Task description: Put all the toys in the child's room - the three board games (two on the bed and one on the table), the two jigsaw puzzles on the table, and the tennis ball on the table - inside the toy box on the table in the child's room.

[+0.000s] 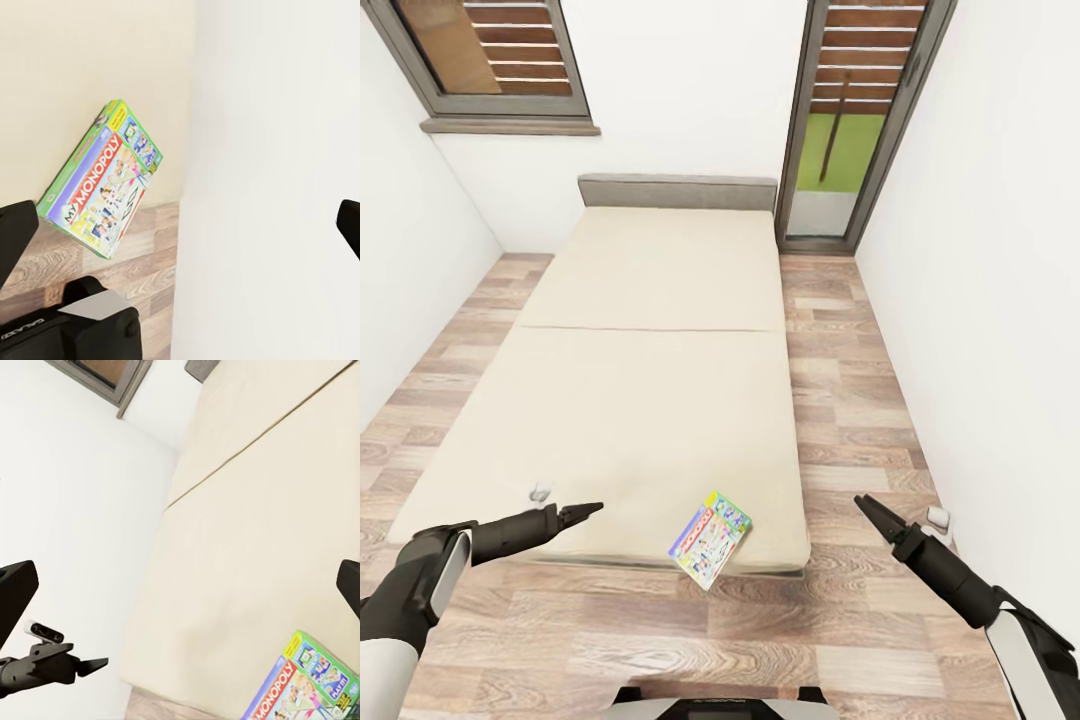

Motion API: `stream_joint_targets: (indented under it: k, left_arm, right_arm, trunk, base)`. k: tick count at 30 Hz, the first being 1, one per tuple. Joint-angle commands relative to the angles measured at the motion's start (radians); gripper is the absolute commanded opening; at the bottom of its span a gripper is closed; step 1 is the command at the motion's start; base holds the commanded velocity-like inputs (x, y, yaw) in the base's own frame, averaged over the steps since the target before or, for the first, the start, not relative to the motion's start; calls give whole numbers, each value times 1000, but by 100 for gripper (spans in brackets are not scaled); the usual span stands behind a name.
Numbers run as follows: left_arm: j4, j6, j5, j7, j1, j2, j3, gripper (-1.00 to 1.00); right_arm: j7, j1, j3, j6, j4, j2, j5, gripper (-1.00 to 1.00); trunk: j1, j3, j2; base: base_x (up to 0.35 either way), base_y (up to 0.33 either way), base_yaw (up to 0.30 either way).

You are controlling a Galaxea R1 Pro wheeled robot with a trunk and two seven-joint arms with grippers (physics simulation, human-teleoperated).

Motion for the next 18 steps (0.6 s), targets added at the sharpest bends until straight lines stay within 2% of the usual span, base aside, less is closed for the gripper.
stream_joint_targets:
  k: [1,9,18]
  left_arm:
    - [0,7,3,0,0,0,0,100]
    - [13,10,4,2,0,0,-1,100]
    - [95,22,4,2,0,-14,-1,100]
  right_arm:
    - [1,0,0,9,0,1,-7,100]
    - [2,0,0,7,1,2,-7,100]
    - [2,0,0,7,2,2,-7,100]
  trunk:
    - [4,-3,-9]
    - [35,-15,-65]
    - [70,-28,-128]
  base:
    - [0,0,0]
    - [0,0,0]
    - [0,0,0]
